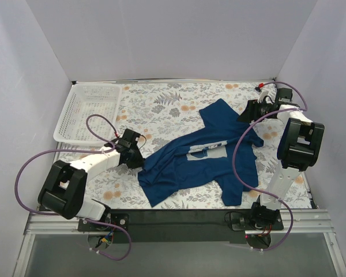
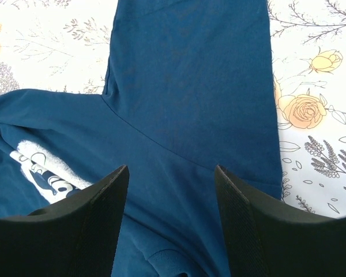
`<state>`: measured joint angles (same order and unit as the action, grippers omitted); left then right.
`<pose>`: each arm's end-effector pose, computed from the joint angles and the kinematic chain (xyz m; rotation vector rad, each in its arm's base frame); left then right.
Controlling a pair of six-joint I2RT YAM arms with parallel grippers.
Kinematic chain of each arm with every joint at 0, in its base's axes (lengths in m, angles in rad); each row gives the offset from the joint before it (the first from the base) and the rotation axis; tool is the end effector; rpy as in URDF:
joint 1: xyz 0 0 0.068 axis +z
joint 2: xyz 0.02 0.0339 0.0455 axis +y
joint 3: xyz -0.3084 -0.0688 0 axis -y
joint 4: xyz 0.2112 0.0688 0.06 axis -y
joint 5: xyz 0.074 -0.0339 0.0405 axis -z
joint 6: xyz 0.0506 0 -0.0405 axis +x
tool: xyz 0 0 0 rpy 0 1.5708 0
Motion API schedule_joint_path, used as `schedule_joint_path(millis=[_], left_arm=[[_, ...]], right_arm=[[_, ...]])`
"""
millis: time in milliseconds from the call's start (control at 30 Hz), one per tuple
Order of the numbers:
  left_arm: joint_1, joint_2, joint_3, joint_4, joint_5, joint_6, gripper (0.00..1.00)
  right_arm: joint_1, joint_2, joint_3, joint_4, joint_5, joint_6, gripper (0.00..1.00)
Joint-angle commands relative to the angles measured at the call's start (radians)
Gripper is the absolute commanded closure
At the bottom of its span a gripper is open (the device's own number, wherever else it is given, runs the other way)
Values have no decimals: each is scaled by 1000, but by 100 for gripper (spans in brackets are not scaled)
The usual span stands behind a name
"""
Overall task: Fold and stack the t-shirts
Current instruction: Flatten the tshirt out
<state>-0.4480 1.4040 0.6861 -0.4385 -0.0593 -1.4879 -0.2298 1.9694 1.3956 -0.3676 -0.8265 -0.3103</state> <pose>0.1973 -0.0915 0.2099 -1.4190 2.4432 -0.4417 0.4110 -0.0579 0.2459 -0.4076 2.2143 0.7484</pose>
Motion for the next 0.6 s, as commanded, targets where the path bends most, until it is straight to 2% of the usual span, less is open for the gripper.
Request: schedule_joint_path(millis=[0, 133, 300, 567], left_arm=[[6, 7, 64, 53, -8, 41, 100], [5, -36, 136, 32, -48, 95, 100], [6, -172, 216, 15, -71, 179, 100], [8, -277, 231, 9, -27, 281, 100]], right_arm=[[-3, -60, -6, 7, -28, -7, 43], [-3, -73, -7, 7, -28, -9, 42], [-3, -84, -12, 7, -31, -10, 42], [-3, -93, -17, 7, -37, -7, 42]])
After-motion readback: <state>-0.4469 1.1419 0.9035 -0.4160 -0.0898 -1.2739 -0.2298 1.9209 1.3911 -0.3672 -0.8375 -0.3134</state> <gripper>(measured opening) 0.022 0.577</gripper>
